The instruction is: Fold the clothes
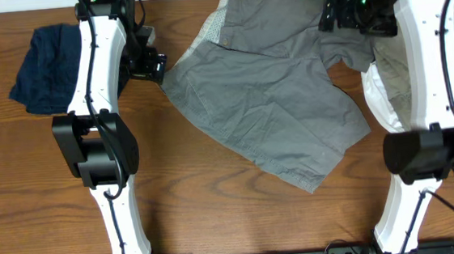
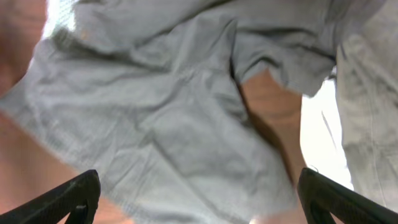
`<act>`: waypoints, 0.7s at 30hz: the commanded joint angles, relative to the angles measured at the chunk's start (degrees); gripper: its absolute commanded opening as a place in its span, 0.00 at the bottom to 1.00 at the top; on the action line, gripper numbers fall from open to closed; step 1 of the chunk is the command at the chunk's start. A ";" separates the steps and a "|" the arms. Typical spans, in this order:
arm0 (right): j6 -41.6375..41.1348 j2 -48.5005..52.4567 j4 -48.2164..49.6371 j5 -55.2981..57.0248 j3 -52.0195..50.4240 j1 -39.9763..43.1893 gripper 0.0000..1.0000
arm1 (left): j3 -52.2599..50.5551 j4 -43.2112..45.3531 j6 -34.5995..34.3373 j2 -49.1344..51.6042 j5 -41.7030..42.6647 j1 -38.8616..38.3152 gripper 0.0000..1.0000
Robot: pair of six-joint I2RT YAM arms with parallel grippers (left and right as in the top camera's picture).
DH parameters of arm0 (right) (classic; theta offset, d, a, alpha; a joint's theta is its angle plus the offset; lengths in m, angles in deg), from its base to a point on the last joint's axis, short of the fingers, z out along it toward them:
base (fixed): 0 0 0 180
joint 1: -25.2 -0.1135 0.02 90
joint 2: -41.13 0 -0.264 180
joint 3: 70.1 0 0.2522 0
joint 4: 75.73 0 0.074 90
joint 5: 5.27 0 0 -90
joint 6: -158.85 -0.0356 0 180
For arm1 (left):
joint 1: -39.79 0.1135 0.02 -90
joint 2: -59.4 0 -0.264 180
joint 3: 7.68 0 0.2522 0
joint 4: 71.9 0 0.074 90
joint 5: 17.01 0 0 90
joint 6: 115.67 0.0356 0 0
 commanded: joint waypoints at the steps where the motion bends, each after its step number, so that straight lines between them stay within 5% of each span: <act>1: -1.31 -2.58 -3.32 2.16 0.94 -2.56 0.99 | -0.28 0.22 10.32 0.74 7.19 0.35 0.95; 10: -3.43 -3.17 -6.60 2.64 0.02 -9.79 0.99 | -0.39 1.62 20.96 5.29 10.49 0.35 0.96; 21: -4.66 -3.17 -6.01 4.96 0.02 -12.26 0.99 | -0.39 6.27 21.62 10.25 10.56 0.35 0.95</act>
